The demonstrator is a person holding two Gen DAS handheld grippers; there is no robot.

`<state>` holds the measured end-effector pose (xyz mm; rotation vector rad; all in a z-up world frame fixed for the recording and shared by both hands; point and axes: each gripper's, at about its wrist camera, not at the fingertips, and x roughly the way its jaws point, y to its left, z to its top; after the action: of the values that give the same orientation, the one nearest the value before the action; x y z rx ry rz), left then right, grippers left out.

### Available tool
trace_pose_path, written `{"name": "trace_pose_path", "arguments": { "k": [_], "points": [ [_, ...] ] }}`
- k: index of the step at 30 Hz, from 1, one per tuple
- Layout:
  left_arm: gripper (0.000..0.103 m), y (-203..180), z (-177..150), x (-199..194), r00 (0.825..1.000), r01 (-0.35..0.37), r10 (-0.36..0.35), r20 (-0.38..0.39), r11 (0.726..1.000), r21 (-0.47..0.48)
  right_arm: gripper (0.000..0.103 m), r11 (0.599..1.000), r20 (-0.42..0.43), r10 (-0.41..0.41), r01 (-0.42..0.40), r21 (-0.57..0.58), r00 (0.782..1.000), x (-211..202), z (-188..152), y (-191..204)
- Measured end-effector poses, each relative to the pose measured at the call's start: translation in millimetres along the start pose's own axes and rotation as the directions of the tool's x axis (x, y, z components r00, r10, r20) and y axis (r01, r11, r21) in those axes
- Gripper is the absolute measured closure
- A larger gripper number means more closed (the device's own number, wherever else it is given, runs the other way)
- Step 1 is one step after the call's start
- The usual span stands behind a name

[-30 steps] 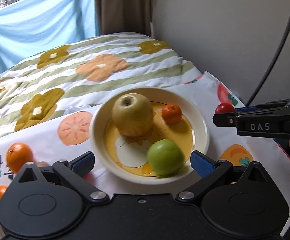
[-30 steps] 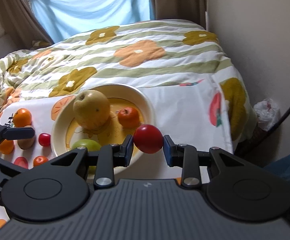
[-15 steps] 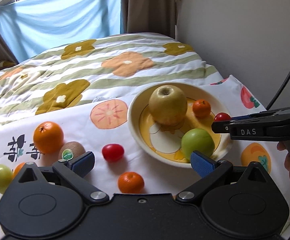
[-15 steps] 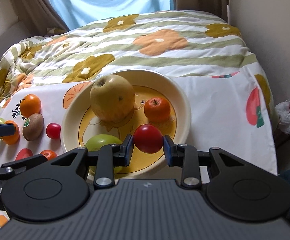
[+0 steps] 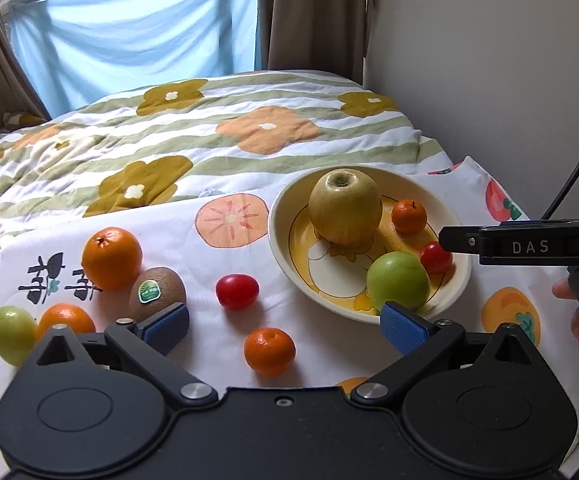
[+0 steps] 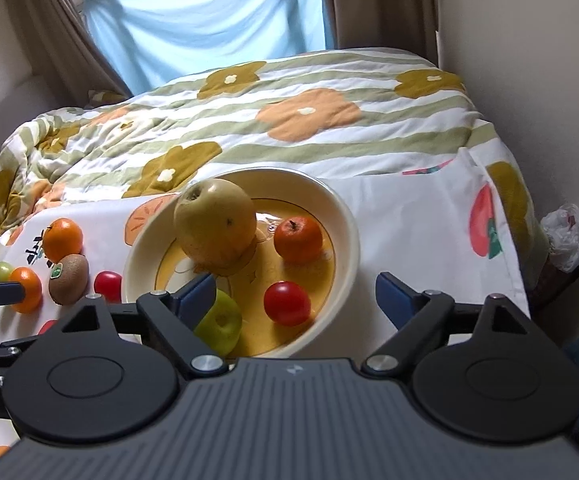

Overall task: Organize fruits
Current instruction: 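Open the left gripper to drop the apple while the right gripper drops the tomato in the bowl, then move both grippers back toward the kiwi and oranges on the cloth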

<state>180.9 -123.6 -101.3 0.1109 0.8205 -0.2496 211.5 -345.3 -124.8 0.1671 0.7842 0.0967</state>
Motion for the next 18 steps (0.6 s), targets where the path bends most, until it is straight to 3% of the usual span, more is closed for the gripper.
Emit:
{"name": "trace_pose_path", "arguments": {
  "k": [18],
  "points": [
    [0.000, -8.2, -19.3, -65.9, 0.990, -0.059, 0.064, 0.128, 0.997, -0.046, 0.000, 0.998, 0.067, 0.008, -0.003, -0.064, 0.998, -66.3, -12.9, 17.9]
  ]
}}
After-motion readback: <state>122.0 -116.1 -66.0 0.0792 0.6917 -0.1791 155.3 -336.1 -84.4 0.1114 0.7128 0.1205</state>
